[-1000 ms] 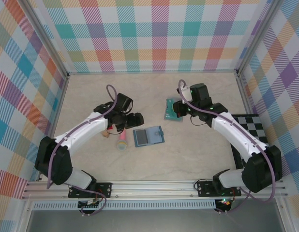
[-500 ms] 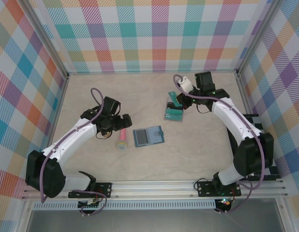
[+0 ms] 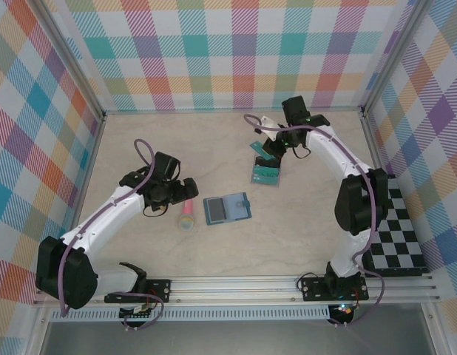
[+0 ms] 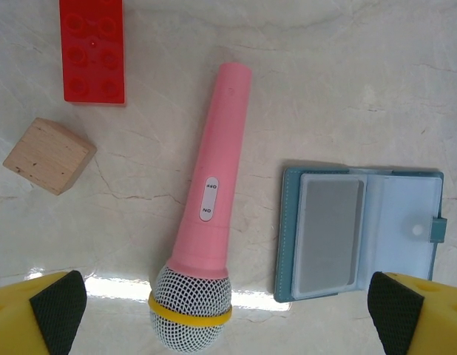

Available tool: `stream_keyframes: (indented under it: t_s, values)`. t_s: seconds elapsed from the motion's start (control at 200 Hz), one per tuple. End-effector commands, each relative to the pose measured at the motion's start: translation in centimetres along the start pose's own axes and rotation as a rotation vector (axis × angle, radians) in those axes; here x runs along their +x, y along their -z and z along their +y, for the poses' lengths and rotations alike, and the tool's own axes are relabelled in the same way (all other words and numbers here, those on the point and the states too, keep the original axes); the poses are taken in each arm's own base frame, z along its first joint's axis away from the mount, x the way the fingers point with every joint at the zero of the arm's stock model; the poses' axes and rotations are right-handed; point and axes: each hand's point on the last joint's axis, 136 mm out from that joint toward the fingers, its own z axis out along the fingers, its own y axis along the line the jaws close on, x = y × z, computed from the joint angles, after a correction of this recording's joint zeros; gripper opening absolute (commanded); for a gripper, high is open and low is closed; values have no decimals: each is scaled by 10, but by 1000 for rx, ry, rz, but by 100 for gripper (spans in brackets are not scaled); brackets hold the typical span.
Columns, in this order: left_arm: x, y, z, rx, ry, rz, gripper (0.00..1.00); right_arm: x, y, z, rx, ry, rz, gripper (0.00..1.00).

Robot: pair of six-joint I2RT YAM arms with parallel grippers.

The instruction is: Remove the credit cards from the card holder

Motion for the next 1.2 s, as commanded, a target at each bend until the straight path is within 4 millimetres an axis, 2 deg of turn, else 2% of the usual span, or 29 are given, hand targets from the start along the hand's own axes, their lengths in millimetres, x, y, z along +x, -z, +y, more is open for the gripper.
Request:
stream_keyframes:
  t_s: [0.0, 0.15, 0.23, 0.485, 0.725, 0.93, 1.195]
  values:
    - [1, 4, 5, 1, 6, -4, 100, 7, -13, 16, -74, 82, 76, 0]
    - [1, 3, 4, 5, 10, -3, 100, 14, -32, 19, -100, 108, 151, 0]
    - [1, 4, 4, 5, 11, -2, 100, 18, -36, 18, -102, 109, 178, 0]
    - [3, 0, 4, 5, 9, 9, 100, 31, -35, 19, -99, 126, 241, 0]
    - [4, -2, 3, 9, 6, 20, 100, 53, -35, 17, -82, 160, 325, 0]
    - [6, -3, 3, 15, 6, 31, 100, 55, -33, 23, -106, 162, 330, 0]
    - [8, -5, 0, 29, 6, 40, 100, 70, -34, 25, -113, 161, 395, 0]
